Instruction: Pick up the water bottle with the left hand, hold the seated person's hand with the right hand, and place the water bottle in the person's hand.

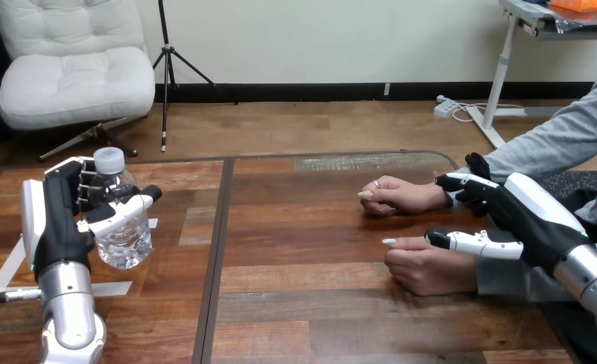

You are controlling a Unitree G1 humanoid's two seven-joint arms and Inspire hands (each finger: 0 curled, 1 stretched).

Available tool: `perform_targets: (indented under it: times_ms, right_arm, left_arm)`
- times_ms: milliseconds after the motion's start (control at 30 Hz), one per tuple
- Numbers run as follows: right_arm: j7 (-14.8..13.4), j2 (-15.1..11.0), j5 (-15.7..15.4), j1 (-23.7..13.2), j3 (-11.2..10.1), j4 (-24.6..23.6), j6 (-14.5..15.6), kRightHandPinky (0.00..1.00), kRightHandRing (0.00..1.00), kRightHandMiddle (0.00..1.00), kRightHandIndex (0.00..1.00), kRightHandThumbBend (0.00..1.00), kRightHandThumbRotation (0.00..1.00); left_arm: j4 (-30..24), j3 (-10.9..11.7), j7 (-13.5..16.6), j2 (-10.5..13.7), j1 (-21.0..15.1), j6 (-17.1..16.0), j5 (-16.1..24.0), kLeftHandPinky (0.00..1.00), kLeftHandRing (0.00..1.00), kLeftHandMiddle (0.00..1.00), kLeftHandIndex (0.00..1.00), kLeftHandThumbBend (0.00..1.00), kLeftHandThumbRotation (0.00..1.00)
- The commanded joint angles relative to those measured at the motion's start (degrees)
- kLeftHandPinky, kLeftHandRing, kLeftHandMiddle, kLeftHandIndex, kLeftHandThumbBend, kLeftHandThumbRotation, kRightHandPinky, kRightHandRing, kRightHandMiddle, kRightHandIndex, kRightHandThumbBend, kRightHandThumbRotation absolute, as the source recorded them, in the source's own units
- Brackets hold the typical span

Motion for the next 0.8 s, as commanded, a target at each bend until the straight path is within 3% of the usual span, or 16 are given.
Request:
perform_targets:
  times_ms: [0,500,767]
  right_arm:
    - [-1.7,-1.9,-0.5,-6.0,0.8,0.5,-0.7,0.74,0.84,0.87,0.86,0.92,0.76]
    - [-1.3,-3.4,-0.6,-6.0,2.0,0.6,-0.7,0.72,0.82,0.85,0.85,0.98,0.84]
    - [0.3,-3.9,-0.2,-6.0,2.0,0.6,0.3,0.72,0.83,0.85,0.85,0.99,0.8]
  left_arm:
    - [-3.1,0.5,0.6,0.5,-2.6,-1.5,-0.4,0.39,0.42,0.46,0.45,0.72,0.0]
    - [-3.3,0.6,0.8,0.6,-2.6,-1.6,-0.5,0.39,0.42,0.45,0.45,0.72,0.0]
    - [-4.4,0.7,0.7,0.4,-2.3,-1.3,-0.6,0.39,0.42,0.45,0.44,0.72,0.0]
